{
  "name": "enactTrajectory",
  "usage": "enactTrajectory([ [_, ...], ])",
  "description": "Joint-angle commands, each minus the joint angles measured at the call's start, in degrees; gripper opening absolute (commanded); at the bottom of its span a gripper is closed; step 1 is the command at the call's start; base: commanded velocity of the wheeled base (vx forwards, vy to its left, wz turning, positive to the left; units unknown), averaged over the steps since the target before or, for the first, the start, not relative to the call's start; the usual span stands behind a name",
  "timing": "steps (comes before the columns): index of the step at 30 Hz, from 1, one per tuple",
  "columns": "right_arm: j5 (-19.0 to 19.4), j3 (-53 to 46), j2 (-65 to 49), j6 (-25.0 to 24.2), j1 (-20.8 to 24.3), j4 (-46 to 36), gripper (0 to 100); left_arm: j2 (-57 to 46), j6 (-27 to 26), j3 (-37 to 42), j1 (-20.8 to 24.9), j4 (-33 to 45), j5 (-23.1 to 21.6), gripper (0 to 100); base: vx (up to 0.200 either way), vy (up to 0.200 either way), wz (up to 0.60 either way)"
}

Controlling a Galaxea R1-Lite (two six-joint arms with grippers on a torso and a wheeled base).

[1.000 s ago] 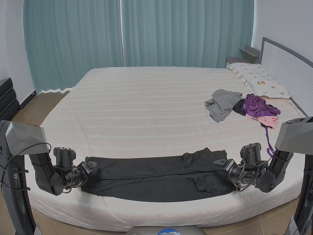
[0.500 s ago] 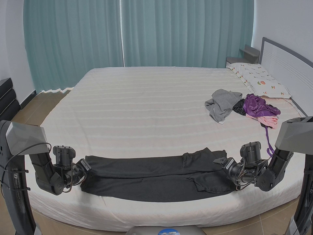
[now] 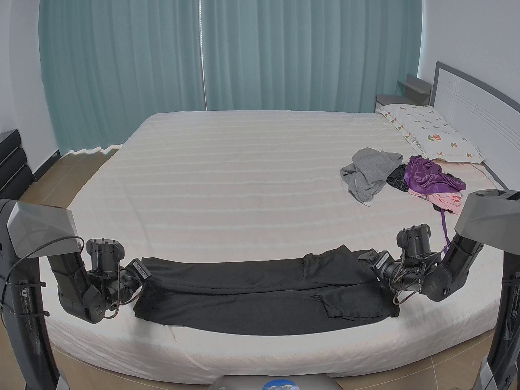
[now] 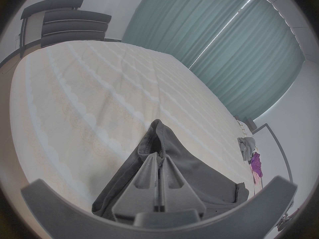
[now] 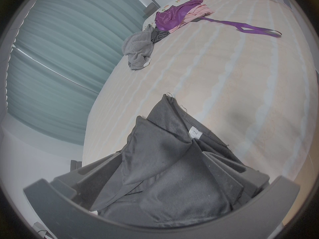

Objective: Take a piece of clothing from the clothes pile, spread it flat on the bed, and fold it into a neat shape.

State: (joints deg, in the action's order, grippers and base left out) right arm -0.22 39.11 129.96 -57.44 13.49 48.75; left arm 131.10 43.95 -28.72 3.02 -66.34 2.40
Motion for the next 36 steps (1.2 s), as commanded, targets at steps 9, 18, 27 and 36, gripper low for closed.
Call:
enactTrajectory([
  [9,-1.1,3.6,4.1,0.1,-1.3,-0.4,100,-0.3,0.1,0.0,0.0,-0.1,0.1,0,0.000,0.000,0.00],
  [18,-2.2,4.8,5.9,2.3,-0.9,-0.4,0,-0.3,0.1,0.1,0.0,-0.1,0.1,0,0.000,0.000,0.00],
  [27,-3.3,5.6,6.2,4.4,-1.2,-1.0,0,-0.3,0.1,0.2,0.0,0.0,0.1,0,0.000,0.000,0.00],
  [36,-3.2,3.8,4.4,4.5,-1.8,-3.0,0,-0.4,0.1,0.2,0.1,0.0,0.4,0,0.000,0.000,0.00],
])
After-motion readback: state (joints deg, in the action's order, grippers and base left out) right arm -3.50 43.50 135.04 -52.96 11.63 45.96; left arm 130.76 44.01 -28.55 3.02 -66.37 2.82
